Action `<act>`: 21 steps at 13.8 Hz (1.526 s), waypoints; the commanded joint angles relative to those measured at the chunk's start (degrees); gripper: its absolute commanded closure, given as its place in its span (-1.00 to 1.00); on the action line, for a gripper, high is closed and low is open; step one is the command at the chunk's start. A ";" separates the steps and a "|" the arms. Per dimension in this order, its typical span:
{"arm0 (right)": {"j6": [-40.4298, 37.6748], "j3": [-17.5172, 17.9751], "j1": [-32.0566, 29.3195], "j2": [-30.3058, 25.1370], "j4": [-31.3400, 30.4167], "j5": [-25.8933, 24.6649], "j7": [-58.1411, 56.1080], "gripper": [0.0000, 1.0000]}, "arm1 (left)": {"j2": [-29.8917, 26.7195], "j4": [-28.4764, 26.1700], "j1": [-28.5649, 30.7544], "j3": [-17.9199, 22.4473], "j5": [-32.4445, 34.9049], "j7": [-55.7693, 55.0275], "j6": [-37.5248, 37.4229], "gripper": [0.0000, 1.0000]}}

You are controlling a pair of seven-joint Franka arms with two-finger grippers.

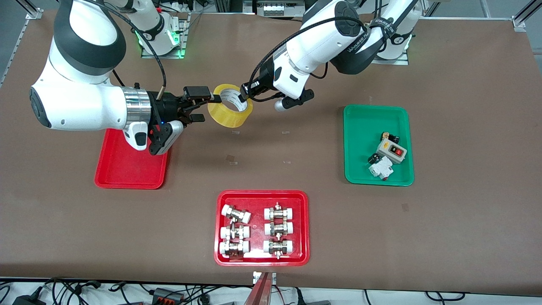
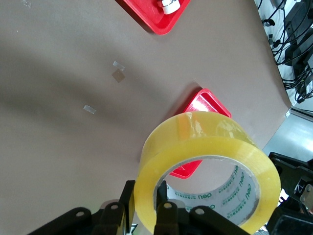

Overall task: Left arm passes tape to right arm into tray
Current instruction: 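Grasp the tape with the right gripper beside the left gripper, then open the left gripper while the right gripper lowers the tape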

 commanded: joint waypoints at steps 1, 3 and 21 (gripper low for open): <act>0.84 -0.29 1.06 1.29 1.58 1.21 -0.94 -1.00 | 0.48 1.63 -0.02 -0.15 -1.04 0.08 -0.27 0.94; 2.69 -0.29 2.12 1.73 1.58 1.48 -1.03 -1.00 | 0.48 1.63 -0.02 -0.15 -1.04 0.08 -0.27 0.94; 2.34 -0.38 2.03 1.65 1.50 1.48 -0.85 0.28 | 0.48 1.28 0.07 -0.15 -1.04 0.08 -0.44 0.69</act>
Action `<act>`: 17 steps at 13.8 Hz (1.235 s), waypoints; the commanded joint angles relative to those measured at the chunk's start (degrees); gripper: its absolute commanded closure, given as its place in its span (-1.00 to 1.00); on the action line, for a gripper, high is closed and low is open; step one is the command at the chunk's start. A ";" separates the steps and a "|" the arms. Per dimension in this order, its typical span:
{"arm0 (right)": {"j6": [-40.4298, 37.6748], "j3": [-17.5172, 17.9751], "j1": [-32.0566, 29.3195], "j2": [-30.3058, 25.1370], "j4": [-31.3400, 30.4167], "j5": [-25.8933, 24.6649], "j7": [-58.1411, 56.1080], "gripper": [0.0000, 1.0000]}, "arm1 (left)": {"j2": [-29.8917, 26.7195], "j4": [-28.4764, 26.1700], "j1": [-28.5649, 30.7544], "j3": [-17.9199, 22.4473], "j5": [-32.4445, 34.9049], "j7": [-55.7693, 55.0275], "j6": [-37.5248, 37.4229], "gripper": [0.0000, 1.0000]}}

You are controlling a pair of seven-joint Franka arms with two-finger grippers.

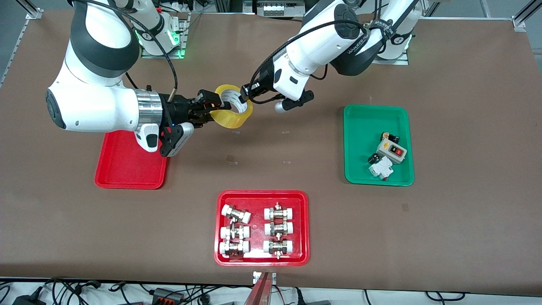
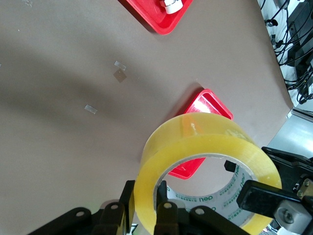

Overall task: Left arm passes tape to right arm into tray
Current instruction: 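Open the left gripper while the right gripper lowers the tape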

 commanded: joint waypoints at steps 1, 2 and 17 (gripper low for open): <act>-0.51 -0.27 0.13 0.65 1.22 0.37 -0.60 0.28 | 0.07 1.26 0.13 -0.15 -1.04 0.20 -0.42 0.02; -0.51 -0.27 0.13 0.65 1.22 0.37 -0.68 0.28 | 0.07 1.26 0.13 -0.15 -1.04 0.47 -0.42 -0.49; -3.76 -0.98 -12.76 3.19 -3.07 -1.91 -3.32 0.28 | -9.06 -1.38 15.85 0.47 21.27 5.74 -28.79 -1.00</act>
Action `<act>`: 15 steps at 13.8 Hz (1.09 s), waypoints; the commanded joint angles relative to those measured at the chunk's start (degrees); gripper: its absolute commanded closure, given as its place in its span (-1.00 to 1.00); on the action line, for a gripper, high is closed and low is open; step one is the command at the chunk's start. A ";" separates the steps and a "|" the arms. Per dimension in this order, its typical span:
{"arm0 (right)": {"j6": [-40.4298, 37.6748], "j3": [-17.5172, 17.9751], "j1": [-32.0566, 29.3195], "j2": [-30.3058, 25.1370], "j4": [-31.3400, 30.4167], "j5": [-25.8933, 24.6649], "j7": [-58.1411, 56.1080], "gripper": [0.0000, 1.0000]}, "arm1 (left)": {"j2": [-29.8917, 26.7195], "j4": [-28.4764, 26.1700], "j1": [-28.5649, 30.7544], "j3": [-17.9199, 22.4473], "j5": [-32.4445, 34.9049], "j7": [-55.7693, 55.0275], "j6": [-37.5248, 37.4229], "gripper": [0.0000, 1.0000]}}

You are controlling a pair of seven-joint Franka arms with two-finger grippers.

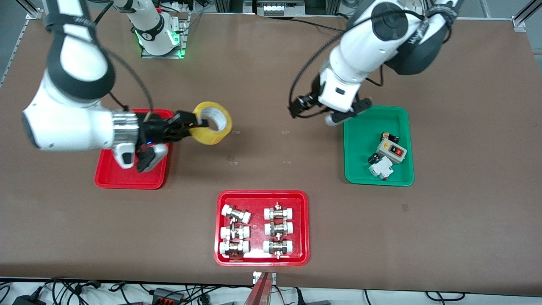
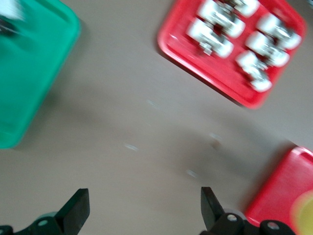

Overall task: Left arm passes tape to right arm into tray
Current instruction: 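Open the left gripper while the right gripper lowers the tape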

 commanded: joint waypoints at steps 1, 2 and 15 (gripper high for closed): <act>-2.89 0.74 -7.67 1.38 -2.16 -0.57 -2.52 0.28 | -3.91 -1.00 3.88 -0.06 3.89 2.05 -3.80 -1.00; -4.04 0.74 -10.57 2.79 -2.17 -0.57 -4.01 0.28 | -3.92 -0.04 5.20 -0.06 4.77 1.79 -4.24 -1.00; -10.99 0.74 -34.32 20.90 -2.86 -3.73 -29.42 0.28 | -8.48 1.64 5.14 16.78 8.47 36.38 -14.52 -1.00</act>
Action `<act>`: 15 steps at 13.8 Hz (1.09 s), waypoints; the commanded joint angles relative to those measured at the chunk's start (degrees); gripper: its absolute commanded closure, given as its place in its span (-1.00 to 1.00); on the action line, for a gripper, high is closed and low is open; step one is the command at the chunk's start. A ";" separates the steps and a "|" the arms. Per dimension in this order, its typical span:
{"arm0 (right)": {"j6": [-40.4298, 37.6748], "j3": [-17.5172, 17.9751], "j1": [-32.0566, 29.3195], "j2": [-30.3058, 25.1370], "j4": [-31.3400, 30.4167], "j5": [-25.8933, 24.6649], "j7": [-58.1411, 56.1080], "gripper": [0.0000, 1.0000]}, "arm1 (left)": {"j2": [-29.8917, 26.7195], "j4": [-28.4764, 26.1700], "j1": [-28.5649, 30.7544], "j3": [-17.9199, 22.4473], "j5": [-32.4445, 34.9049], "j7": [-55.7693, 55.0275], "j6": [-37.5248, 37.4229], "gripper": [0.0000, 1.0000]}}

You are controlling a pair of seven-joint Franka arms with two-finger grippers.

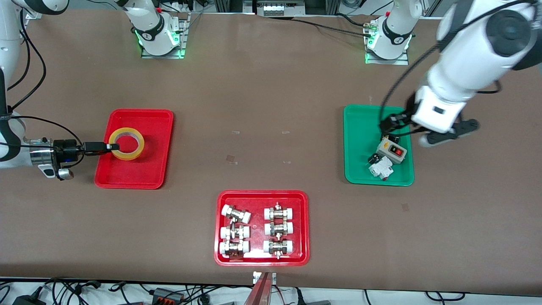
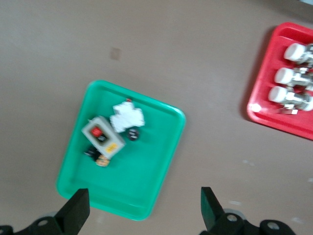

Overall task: Left arm passes tape to right arm into tray
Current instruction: 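Set the tape in the empty red tray while the left gripper withdraws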

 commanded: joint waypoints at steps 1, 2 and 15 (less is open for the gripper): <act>-1.65 1.22 -1.65 1.72 -0.18 0.11 -2.48 0.28 | -3.60 -0.53 -4.71 8.75 0.80 10.73 -2.18 -1.00; -1.56 1.22 -1.65 2.25 -0.36 0.11 -3.70 0.28 | -4.30 -0.62 -5.24 11.13 0.63 14.60 -2.35 -1.00; 4.85 1.22 -0.59 3.40 0.95 -6.82 -5.03 -1.00 | -10.02 -0.28 -4.55 20.03 -0.16 35.47 -7.28 -1.00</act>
